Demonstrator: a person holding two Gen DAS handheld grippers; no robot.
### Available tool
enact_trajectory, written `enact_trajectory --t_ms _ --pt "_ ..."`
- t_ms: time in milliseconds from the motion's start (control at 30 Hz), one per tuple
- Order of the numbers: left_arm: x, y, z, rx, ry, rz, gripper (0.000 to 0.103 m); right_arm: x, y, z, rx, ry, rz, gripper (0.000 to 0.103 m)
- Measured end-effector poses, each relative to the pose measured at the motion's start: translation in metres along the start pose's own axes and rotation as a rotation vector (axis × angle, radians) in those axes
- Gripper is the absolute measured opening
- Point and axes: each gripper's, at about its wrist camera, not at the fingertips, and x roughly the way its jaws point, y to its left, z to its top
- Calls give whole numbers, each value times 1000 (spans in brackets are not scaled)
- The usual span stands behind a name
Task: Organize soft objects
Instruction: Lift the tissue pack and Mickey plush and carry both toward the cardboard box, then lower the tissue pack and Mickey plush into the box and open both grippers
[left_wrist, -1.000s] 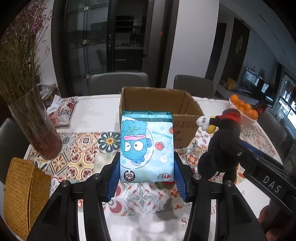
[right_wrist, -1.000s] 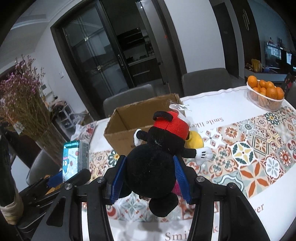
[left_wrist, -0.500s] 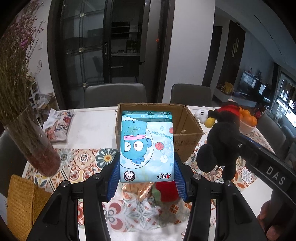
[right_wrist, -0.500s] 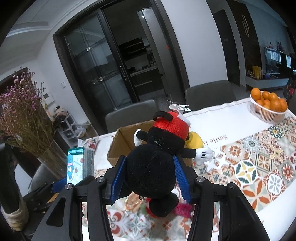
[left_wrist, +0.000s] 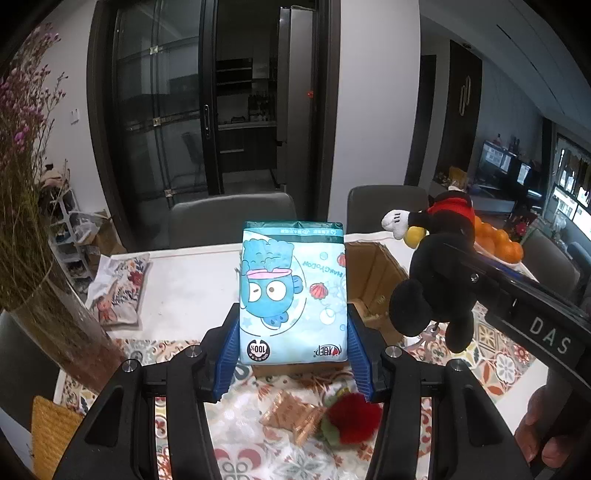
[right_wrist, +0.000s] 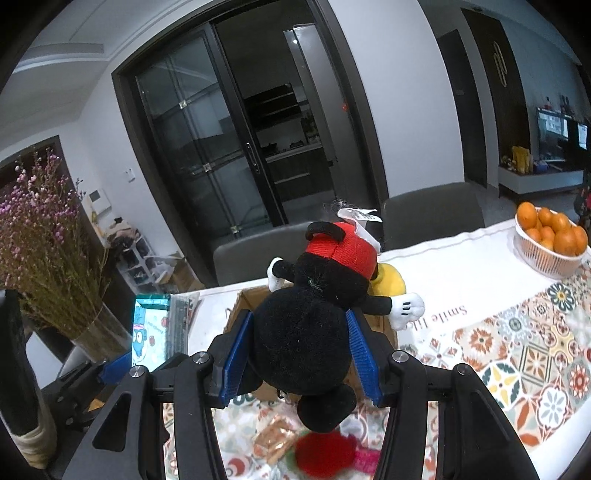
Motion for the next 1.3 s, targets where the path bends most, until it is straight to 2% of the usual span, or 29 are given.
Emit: enact_trajectory --t_ms 300,600,967,1300 --pt "18 8 23 3 -8 10 51 24 6 19 -27 8 12 53" --pt "54 15 42 16 33 1 51 58 -3 29 -4 38 18 53" --pt "107 14 44 68 102 -6 51 109 -16 23 31 144 4 53" --pt "151 2 34 104 203 -40 52 146 -28 11 65 241 -8 53"
